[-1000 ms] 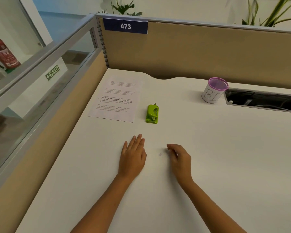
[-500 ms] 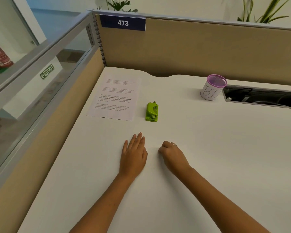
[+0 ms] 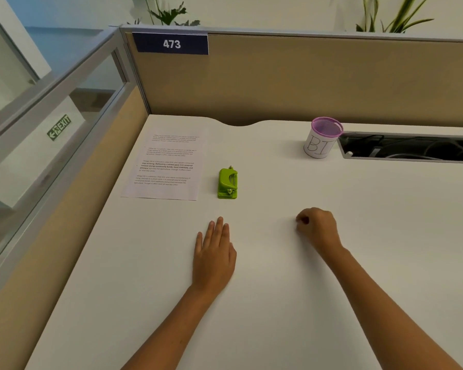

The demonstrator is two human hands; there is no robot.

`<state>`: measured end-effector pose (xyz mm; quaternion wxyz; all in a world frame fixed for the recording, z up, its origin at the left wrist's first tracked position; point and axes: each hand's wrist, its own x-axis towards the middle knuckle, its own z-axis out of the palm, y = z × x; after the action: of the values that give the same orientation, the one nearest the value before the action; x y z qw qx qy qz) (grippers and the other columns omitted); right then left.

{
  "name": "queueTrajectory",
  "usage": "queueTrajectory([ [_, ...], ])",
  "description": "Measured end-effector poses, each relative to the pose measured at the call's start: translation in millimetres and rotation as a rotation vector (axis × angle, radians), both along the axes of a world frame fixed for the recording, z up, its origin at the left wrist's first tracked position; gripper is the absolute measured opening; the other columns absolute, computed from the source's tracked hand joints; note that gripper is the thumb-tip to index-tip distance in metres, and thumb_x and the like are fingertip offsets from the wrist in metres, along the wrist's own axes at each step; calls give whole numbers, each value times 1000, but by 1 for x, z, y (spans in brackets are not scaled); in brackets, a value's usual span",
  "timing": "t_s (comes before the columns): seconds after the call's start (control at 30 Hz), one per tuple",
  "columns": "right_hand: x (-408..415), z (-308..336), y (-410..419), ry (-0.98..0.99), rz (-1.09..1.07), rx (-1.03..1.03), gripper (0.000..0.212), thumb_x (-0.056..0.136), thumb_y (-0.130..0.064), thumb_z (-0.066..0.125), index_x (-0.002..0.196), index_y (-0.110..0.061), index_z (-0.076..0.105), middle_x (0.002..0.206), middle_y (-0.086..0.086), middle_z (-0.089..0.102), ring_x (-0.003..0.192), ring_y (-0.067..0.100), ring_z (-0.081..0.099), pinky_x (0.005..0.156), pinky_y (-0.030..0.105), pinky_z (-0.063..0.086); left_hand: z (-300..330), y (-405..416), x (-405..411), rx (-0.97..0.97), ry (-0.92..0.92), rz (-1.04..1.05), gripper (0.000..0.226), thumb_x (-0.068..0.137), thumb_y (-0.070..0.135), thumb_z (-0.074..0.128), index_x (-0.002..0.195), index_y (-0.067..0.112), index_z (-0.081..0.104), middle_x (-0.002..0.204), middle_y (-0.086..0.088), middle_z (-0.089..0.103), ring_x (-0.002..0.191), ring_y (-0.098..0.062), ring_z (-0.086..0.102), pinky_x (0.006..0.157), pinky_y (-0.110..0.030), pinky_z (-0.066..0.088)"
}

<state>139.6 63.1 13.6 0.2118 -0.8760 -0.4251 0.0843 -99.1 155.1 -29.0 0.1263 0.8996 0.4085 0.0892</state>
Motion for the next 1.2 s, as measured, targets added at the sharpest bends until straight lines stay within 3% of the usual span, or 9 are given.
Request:
queueTrajectory([
  [0.1, 24, -6, -15, 251, -226, 173, 11, 76, 0, 66, 83, -3, 74, 85, 13, 74, 75, 25, 67, 77, 34, 55, 0, -9, 14, 7, 0, -11, 51, 97, 26, 36, 145, 10, 31, 156, -7, 23, 144, -25, 20, 117, -47, 18],
  [0.2, 47, -5, -28, 833, -432, 434, 5, 76, 0, 68, 80, 2, 72, 85, 23, 70, 71, 18, 65, 73, 28, 54, -1, -16, 34, 1, 18, -21, 52, 98, 28, 32, 146, 11, 27, 157, -6, 19, 145, -24, 16, 117, -45, 14],
  [0.37, 86, 18, -39, 1553, -585, 799, 8, 87, 1, 60, 92, 1, 66, 89, 10, 66, 79, 14, 67, 60, 16, 57, 1, -27, 74, 5, 33, -30, 52, 97, 28, 32, 146, 10, 27, 157, -7, 19, 145, -25, 16, 117, -45, 14],
  [0.53, 130, 50, -29, 1761, -506, 828, 10, 93, -3, 52, 88, -2, 61, 86, 11, 59, 82, 15, 59, 54, 13, 55, 3, -31, 114, 13, 52, -25, 53, 97, 30, 30, 147, 11, 25, 158, -5, 18, 146, -24, 15, 117, -44, 12],
  [0.73, 200, 103, 27, 1423, -381, 785, 9, 86, 4, 60, 82, -2, 66, 75, 7, 69, 77, 13, 64, 57, 13, 55, 3, -28, 152, 11, 84, -19, 56, 97, 33, 25, 149, 13, 18, 159, -3, 10, 147, -22, 9, 118, -44, 8],
  [0.87, 236, 126, 69, 970, -217, 624, 11, 80, 3, 68, 91, 3, 69, 77, 7, 69, 71, 12, 68, 60, 15, 55, 2, -25, 167, 23, 108, -12, 57, 96, 37, 21, 149, 15, 17, 159, -1, 9, 147, -21, 7, 118, -44, 6],
  [1.0, 255, 130, 109, 329, -76, 353, 9, 79, -5, 68, 84, 3, 72, 81, 14, 72, 75, 24, 68, 80, 35, 58, 5, -25, 170, 66, 99, -1, 57, 93, 37, 24, 143, 13, 37, 154, -3, 30, 141, -23, 29, 112, -46, 24],
  [1.07, 259, 132, 124, 44, 78, 225, 9, 77, -4, 67, 82, 0, 74, 86, 15, 74, 82, 28, 67, 80, 33, 53, 3, -25, 170, 74, 96, -1, 56, 92, 36, 26, 142, 13, 40, 152, -3, 34, 139, -23, 33, 111, -47, 27],
  [1.2, 262, 128, 143, -227, 333, 21, 19, 75, 4, 62, 84, -4, 76, 89, 13, 75, 86, 32, 67, 76, 32, 53, 1, -23, 172, 84, 104, 4, 56, 92, 37, 28, 142, 15, 40, 153, 0, 32, 140, -21, 31, 111, -47, 25],
])
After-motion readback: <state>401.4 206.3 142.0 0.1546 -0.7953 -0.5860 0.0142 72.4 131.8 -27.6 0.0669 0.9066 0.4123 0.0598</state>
